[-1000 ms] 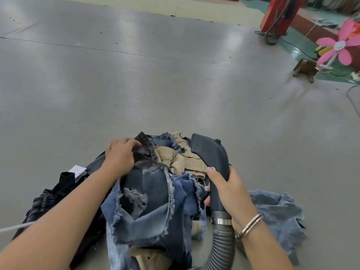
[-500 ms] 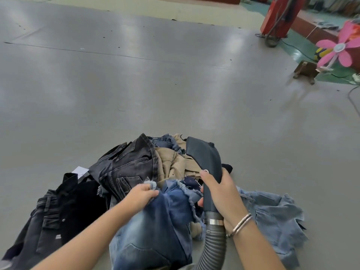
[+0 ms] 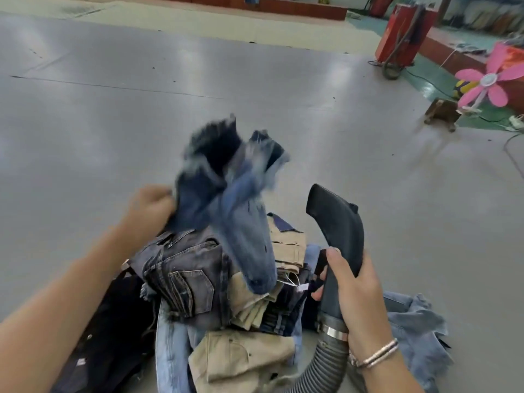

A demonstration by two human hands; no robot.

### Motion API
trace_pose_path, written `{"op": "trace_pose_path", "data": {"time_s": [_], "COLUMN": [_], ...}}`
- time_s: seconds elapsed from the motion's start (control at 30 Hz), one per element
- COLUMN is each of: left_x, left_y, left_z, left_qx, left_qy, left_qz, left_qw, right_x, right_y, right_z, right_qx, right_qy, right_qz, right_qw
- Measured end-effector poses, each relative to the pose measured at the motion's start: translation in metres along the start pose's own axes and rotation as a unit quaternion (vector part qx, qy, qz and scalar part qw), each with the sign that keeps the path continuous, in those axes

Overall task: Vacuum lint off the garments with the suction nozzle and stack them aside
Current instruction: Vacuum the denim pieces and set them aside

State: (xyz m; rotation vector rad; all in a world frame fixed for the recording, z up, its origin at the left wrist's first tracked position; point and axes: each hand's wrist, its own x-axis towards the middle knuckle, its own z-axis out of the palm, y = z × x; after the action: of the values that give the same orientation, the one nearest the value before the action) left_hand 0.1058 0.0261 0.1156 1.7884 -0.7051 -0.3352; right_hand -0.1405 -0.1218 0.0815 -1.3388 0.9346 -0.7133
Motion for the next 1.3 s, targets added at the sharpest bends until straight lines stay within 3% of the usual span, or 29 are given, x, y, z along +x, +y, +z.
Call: {"op": "trace_pose_path", "data": {"time_s": [0.03,0.1,0.13,0.2,0.27,0.33,0.43,0.5,0.6,0.67,0.7,0.73,0.8,0.83,0.9,0.97,1.03,1.1,1.17,1.2,1.23,1.3], "left_x": [-0.006,-0.019,-0.028,-0.040,-0.042,-0.034,-0.016,-0.009,-0.004,0.007,0.013,0.018,0.022,0.018,0.005,-0.018,-0.032,-0.031,-0.031,-0.024,-0.019,-0.005], "left_y": [-0.039,-0.117,-0.144,-0.170,-0.167,-0.155,-0.158,-0.173,-0.185,-0.186,-0.184,-0.184,-0.181,-0.178,-0.185,-0.193,-0.198,-0.198,-0.208,-0.209,-0.209,-0.210], "left_z": [-0.003,-0.015,-0.020,-0.017,0.004,0.031,0.063,0.073,0.073,0.068,0.064,0.060,0.048,0.041,0.030,0.023,0.022,0.029,0.032,0.039,0.046,0.053], "left_qx": [0.097,0.238,0.288,0.342,0.334,0.266,0.198,0.257,0.457,0.553,0.563,0.508,0.234,0.080,-0.140,-0.119,-0.032,0.064,0.189,0.249,0.204,0.006], "left_qy": [-0.001,-0.018,-0.022,0.022,0.081,0.062,-0.008,-0.002,-0.032,-0.080,-0.105,-0.120,-0.133,-0.128,-0.112,-0.193,-0.292,-0.286,-0.199,-0.114,-0.050,0.051], "left_qz": [-0.077,-0.226,-0.260,-0.227,-0.138,-0.080,-0.154,-0.212,-0.238,-0.206,-0.175,-0.150,-0.169,-0.204,-0.320,-0.429,-0.471,-0.446,-0.325,-0.272,-0.278,-0.314], "left_qw": [0.992,0.944,0.922,0.912,0.929,0.959,0.968,0.943,0.856,0.804,0.801,0.839,0.948,0.967,0.930,0.874,0.832,0.846,0.905,0.923,0.937,0.948], "right_x": [0.001,0.002,0.002,0.003,0.003,0.001,-0.001,0.000,0.004,0.007,0.008,0.009,0.010,0.011,0.012,0.011,0.010,0.009,0.007,0.005,0.005,0.006], "right_y": [0.002,0.006,0.008,0.011,0.016,0.019,0.024,0.027,0.032,0.034,0.034,0.033,0.033,0.033,0.033,0.034,0.034,0.036,0.038,0.037,0.037,0.036], "right_z": [-0.001,-0.001,0.000,0.007,0.016,0.025,0.032,0.033,0.031,0.029,0.028,0.027,0.026,0.025,0.025,0.027,0.031,0.032,0.032,0.032,0.033,0.033], "right_qx": [-0.002,-0.015,-0.029,-0.052,-0.066,-0.072,-0.075,-0.089,-0.119,-0.134,-0.137,-0.139,-0.137,-0.136,-0.133,-0.131,-0.131,-0.133,-0.140,-0.143,-0.144,-0.144], "right_qy": [0.001,-0.006,-0.016,-0.042,-0.072,-0.095,-0.106,-0.108,-0.107,-0.106,-0.105,-0.104,-0.104,-0.105,-0.104,-0.107,-0.117,-0.121,-0.125,-0.127,-0.127,-0.127], "right_qz": [0.001,0.009,0.016,0.032,0.045,0.049,0.050,0.048,0.045,0.044,0.045,0.046,0.046,0.046,0.045,0.047,0.050,0.051,0.048,0.045,0.045,0.050], "right_qw": [1.000,1.000,0.999,0.997,0.994,0.992,0.990,0.989,0.986,0.984,0.984,0.984,0.984,0.984,0.985,0.985,0.983,0.982,0.981,0.981,0.980,0.980]}}
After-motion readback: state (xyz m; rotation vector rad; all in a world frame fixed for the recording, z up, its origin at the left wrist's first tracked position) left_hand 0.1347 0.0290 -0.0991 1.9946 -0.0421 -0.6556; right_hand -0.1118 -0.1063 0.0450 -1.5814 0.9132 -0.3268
